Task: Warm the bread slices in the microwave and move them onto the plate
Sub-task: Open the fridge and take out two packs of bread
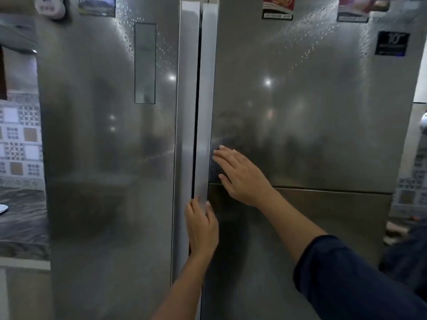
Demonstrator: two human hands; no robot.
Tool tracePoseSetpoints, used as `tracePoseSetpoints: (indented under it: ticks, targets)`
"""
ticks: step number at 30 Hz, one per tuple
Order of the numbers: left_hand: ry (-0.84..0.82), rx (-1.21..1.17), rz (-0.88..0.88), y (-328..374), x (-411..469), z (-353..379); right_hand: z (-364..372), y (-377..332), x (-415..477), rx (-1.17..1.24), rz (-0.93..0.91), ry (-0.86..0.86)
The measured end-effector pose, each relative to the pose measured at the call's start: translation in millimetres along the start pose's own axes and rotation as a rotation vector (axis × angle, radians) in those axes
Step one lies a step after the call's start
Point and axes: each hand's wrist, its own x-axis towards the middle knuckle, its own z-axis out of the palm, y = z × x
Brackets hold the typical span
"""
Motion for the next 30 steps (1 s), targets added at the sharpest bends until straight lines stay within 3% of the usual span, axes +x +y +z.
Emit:
tracePoseSetpoints:
  ticks: [4,6,10,16,23,30]
  targets:
    - [-0.162,-0.116,-0.166,-33.9,-12.6,21.4,28.1,-0.7,21.2,-0.168,-0.211,-0.117]
    - [-0.168,-0.218,-0.187,-47.1,-20.7,29.8,44.0,1.9,21.5,-0.291,-0.272,-0.128]
    - [-0.171,-0.195,-0.156,-75.0,-33.3,33.6,60.2,-9.1,17.7,-0.362,-0.284,-0.163]
    - [-0.412,-0.219,-0.177,-90.1,-26.5,14.0,65.4,-38.5,4.8,-0.592,-0.211,-0.313]
    - [-0.386,-0.162,-0.268,-73.9,-35.5,7.7,57.7,-54.2,1.3,-0.629,-0.176,-0.363]
    - [-0.276,-0.084,-0.144,-44.8,-87.5,-24.8,16.4,-68.7,-38.2,-0.51,-0.176,-0.23]
